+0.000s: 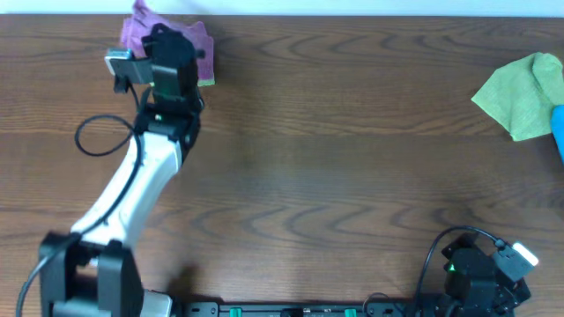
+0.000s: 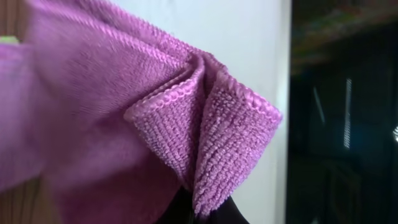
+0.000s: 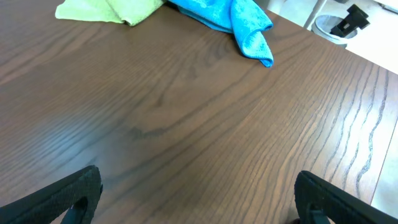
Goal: Fold the cloth
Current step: 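Lift the purple square and carry it up-left to the cloth stack, then lower the purple square onto the pink-green stack with the left gripper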
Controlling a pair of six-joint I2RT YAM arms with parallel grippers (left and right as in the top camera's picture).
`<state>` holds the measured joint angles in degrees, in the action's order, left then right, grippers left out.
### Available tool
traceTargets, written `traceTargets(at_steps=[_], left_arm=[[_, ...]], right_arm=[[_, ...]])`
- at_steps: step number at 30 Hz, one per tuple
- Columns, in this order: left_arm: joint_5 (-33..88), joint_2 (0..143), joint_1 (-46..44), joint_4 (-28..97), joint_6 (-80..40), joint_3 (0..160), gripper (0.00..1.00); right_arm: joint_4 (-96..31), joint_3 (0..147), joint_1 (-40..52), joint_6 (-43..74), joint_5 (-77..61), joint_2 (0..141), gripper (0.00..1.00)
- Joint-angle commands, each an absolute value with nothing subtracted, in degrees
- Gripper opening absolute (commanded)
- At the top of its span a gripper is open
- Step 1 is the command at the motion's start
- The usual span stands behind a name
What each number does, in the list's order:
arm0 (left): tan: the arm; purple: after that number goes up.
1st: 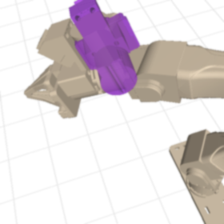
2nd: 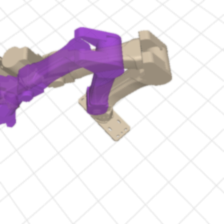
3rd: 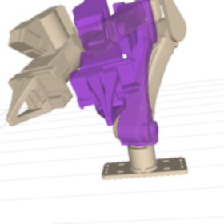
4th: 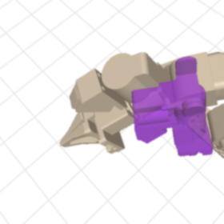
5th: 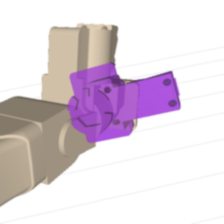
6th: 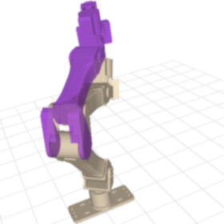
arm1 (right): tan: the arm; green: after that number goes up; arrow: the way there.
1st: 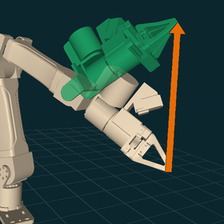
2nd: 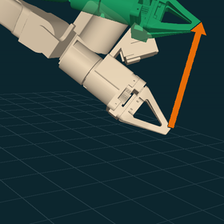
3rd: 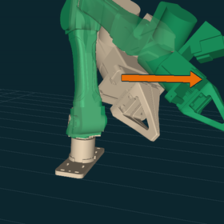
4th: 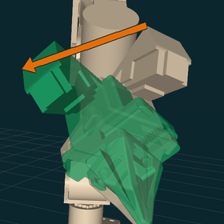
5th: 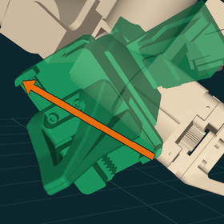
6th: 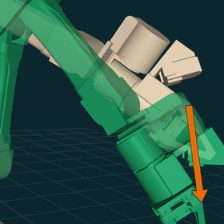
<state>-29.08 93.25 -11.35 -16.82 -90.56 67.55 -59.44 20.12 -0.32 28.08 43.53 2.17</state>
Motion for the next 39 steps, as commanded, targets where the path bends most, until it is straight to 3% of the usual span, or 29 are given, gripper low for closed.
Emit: traceTargets(at_steps=[1, 17, 39], left_arm=[[-27.97, 98.13, -9.65, -16.82, -89.23, 73.23, 0.06], [-24.53, 117.38, -6.94, -16.8, -86.78, 96.42, 0.06], [-19.44, 125.38, -6.72, -17.85, -85.17, 98.1, 0.06]], right_arm=[[-59.61, 19.86, -0.69, 28.69, 44.31, 1.72, 0.99], [-59.61, 19.86, -0.69, 28.69, 44.34, 1.72, 0.99], [-59.61, 19.86, -0.69, 28.69, 44.34, 1.72, 0.99]])
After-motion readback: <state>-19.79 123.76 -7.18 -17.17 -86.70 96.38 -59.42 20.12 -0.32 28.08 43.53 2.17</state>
